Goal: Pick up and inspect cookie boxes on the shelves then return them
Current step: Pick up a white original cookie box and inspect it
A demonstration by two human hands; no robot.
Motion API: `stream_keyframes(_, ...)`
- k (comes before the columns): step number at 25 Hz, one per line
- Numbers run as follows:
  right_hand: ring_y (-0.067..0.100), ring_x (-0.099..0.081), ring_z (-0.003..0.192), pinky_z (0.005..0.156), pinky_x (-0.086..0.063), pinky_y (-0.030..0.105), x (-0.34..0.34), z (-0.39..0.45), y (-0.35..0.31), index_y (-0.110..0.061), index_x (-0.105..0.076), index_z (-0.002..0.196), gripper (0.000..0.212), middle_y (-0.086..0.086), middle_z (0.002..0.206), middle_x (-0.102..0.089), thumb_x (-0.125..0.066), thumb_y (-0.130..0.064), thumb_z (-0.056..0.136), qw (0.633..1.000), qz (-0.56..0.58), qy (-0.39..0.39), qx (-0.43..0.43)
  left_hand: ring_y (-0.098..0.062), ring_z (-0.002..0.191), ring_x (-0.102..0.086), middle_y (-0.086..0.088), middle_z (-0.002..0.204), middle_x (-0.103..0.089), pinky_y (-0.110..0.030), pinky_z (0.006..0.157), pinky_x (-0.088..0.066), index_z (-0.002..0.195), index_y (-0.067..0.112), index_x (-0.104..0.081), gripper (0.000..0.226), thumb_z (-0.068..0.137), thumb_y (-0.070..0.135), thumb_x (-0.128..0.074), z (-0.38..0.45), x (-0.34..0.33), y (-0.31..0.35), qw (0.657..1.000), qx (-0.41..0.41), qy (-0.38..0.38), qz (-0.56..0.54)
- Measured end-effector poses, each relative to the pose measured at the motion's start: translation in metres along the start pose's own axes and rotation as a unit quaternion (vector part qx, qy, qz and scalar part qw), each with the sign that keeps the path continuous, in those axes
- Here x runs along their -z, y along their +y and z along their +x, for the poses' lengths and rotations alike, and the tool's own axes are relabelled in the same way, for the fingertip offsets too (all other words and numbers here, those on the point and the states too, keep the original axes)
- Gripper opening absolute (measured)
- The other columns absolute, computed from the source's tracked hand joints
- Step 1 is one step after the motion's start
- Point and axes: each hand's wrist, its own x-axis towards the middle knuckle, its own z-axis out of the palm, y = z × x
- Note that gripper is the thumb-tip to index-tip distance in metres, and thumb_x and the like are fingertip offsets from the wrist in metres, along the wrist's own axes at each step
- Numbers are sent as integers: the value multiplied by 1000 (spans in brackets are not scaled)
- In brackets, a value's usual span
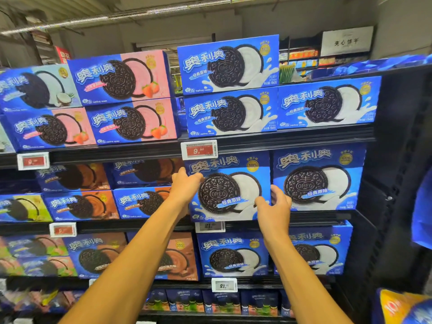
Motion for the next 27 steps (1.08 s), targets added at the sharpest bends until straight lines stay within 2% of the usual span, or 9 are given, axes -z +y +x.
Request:
stream_keyframes(3, -12, -52, 86, 73, -40, 18, 0, -2, 0, -21, -43, 147, 58, 0, 147, -37, -62, -13, 93, 1000, -11, -6, 9, -29, 119, -55, -11, 136, -54, -53, 104, -44, 125, 11, -49, 38, 90, 18, -62, 7, 1, -8, 1000, -17, -1, -23)
stream_keyframes(4, -10, -53, 96, 80, -41, 22, 0, -3, -1, -22, -42, 148, 59, -1, 149, -37, -62, -13, 93, 1000, -5, -11, 11, -28, 116, -58, -10, 132, -58, -52, 104, -45, 123, 11, -50, 34, 92, 17, -64, 8, 2, -11, 999, -26, -1, -36)
stream_keyframes(6, 10, -48, 125, 97, -42, 33, -1, -3, -2, -24, -41, 148, 61, 0, 150, -42, -62, -11, 92, 1000, 5, -15, 8, -27, 115, -59, -8, 127, -61, -51, 104, -45, 118, 14, -51, 27, 94, 15, -64, 9, 1, -16, 998, -46, 4, -39)
stream_keyframes(8, 20, -44, 135, 108, -41, 41, 0, -1, -1, -20, -43, 147, 58, 2, 148, -46, -64, -12, 94, 1000, -4, -6, 15, -29, 119, -57, -9, 130, -60, -52, 104, -45, 124, 11, -52, 31, 96, 17, -63, 11, -2, -20, 997, -63, 33, -18)
stream_keyframes(13, 24, -47, 132, 109, -40, 43, 4, 7, 3, -10, -48, 145, 50, 7, 146, -46, -61, -22, 99, 997, -64, 15, 39, -36, 133, -45, -16, 146, -49, -53, 109, -38, 142, 1, -43, 56, 96, 25, -63, 22, -6, -26, 991, -67, 96, 65)
stream_keyframes(16, 22, -52, 126, 98, -44, 35, 4, 11, 3, -12, -53, 143, 47, 4, 145, -50, -62, -16, 97, 996, -74, 24, 40, -38, 123, -54, -17, 136, -58, -52, 102, -45, 136, 2, -51, 50, 94, 24, -65, 27, -8, -25, 989, -65, 111, 68)
stream_keyframes(19, 21, -54, 124, 94, -43, 33, 0, 10, 1, -13, -51, 145, 49, 2, 147, -50, -62, -14, 97, 996, -77, 38, 32, -40, 103, -62, -16, 115, -67, -47, 84, -51, 119, 6, -61, 32, 92, 22, -66, 29, -10, -18, 985, -66, 131, 89)
stream_keyframes(22, 22, -55, 112, 90, -45, 35, -2, 11, -1, -12, -51, 145, 47, 6, 136, -52, -60, -16, 98, 995, -76, 47, 39, -38, 92, -61, -10, 99, -67, -41, 71, -43, 97, 10, -62, 11, 90, 18, -65, 30, -7, -8, 983, -76, 137, 93)
stream_keyframes(27, 26, -55, 101, 90, -48, 42, 0, 7, -6, -11, -52, 144, 48, 5, 118, -49, -59, -14, 97, 994, -74, 55, 64, -31, 92, -63, -5, 99, -69, -41, 77, -50, 98, 15, -64, 11, 89, 19, -67, 24, 0, -5, 984, -90, 135, 69)
